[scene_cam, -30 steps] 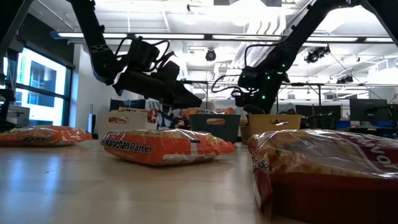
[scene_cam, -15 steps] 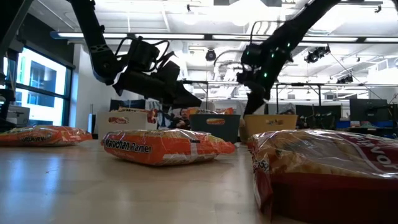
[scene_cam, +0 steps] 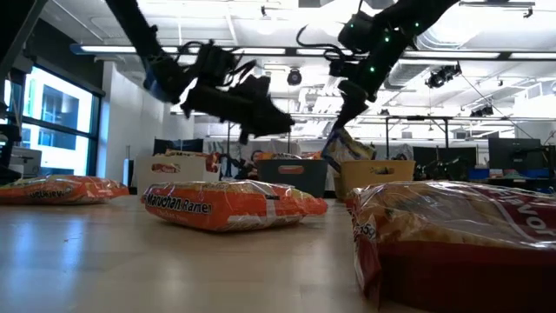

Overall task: Sort Maruchan noodles
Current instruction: Adjust the blue noodle pack into the yellow bin

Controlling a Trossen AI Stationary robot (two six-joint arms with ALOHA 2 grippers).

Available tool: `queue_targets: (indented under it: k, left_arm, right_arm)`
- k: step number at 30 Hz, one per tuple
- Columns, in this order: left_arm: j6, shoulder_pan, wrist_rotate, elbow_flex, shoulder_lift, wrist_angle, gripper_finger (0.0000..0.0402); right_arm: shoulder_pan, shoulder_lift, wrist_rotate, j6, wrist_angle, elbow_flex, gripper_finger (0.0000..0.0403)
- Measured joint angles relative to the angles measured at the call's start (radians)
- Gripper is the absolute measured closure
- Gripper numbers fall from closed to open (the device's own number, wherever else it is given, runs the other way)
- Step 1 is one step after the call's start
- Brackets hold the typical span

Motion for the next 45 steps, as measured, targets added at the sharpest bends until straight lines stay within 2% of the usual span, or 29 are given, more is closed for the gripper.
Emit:
queue_targets:
  k: [4,8,11,15,25,35,40,45]
  left_arm:
    - [0.073,-0.015,0.014,0.143,0.012,-0.198,0.0227]
    - [0.135,-0.037,-0.076,0.257,0.045,-0.334,0.0175]
    - [0.136,-0.043,-0.097,0.324,0.081,-0.400,0.0151]
    - [0.124,-0.046,-0.092,0.392,0.145,-0.426,0.0140]
    - [0.112,-0.048,-0.090,0.482,0.204,-0.424,0.0140]
    - [0.107,-0.050,-0.093,0.487,0.205,-0.429,0.0151]
    - [0.125,-0.052,-0.093,0.487,0.205,-0.436,0.0185]
    - [0.194,-0.055,-0.050,0.487,0.205,-0.453,0.0258]
  right_arm:
    - [0.028,0.000,0.022,-0.005,0.035,0.000,0.0402]
    - [0.040,0.000,0.040,-0.027,0.046,0.000,0.0402]
    - [0.040,0.000,0.039,-0.030,0.052,0.000,0.0402]
    - [0.040,0.000,0.039,-0.048,0.068,0.000,0.0402]
    - [0.044,0.000,0.009,-0.051,0.085,0.000,0.0403]
    - [0.078,-0.001,-0.014,-0.054,0.083,0.044,0.0403]
    - [0.104,-0.001,-0.015,-0.049,0.077,0.065,0.0403]
    - [0.112,-0.002,-0.017,-0.041,0.077,0.085,0.0403]
